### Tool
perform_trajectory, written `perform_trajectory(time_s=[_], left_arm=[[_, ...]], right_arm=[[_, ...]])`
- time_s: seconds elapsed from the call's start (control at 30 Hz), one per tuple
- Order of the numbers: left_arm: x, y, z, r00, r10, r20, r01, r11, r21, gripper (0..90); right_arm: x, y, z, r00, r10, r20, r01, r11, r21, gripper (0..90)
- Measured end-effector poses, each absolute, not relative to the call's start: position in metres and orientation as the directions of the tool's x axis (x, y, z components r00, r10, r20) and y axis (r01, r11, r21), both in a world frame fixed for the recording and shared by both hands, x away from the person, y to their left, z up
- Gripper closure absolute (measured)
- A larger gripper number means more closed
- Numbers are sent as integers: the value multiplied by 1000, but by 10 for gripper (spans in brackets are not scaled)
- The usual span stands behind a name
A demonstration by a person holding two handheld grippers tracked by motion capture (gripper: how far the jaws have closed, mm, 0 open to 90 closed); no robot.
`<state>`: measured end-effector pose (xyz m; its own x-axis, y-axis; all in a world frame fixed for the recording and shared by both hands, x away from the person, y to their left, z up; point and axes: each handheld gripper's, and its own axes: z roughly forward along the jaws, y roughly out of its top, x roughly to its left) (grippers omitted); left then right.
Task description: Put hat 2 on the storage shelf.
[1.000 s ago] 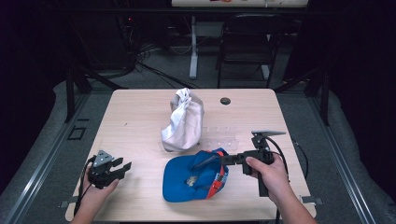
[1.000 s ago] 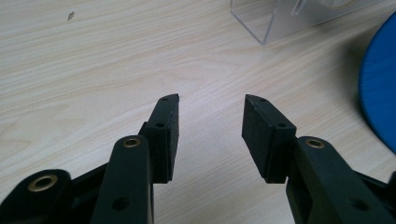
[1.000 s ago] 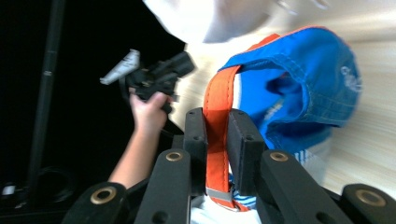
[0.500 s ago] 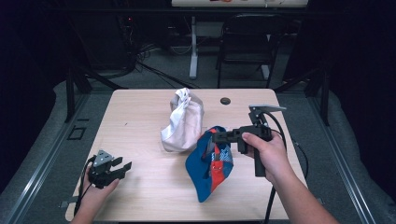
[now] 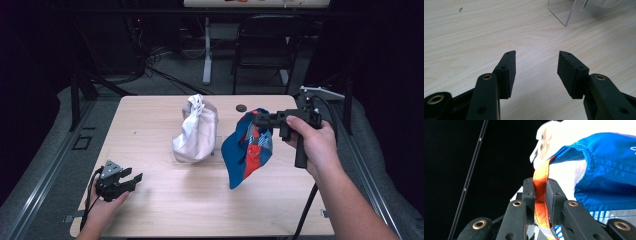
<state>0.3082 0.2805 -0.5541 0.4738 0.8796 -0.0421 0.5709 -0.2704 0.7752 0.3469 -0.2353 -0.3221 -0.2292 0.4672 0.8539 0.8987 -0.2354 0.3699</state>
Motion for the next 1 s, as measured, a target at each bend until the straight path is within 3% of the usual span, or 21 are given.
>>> perform_trajectory(time_s=[0.53, 1.0], left_arm=[[309, 283, -555, 474, 879, -48, 567, -263, 781, 493], [310, 283, -556, 481, 875, -47, 564, -268, 781, 493]], right_arm=[[387, -242, -296, -187, 528, 828, 848, -340, 408, 789], [416, -238, -307, -112, 578, 809, 841, -379, 387, 789]])
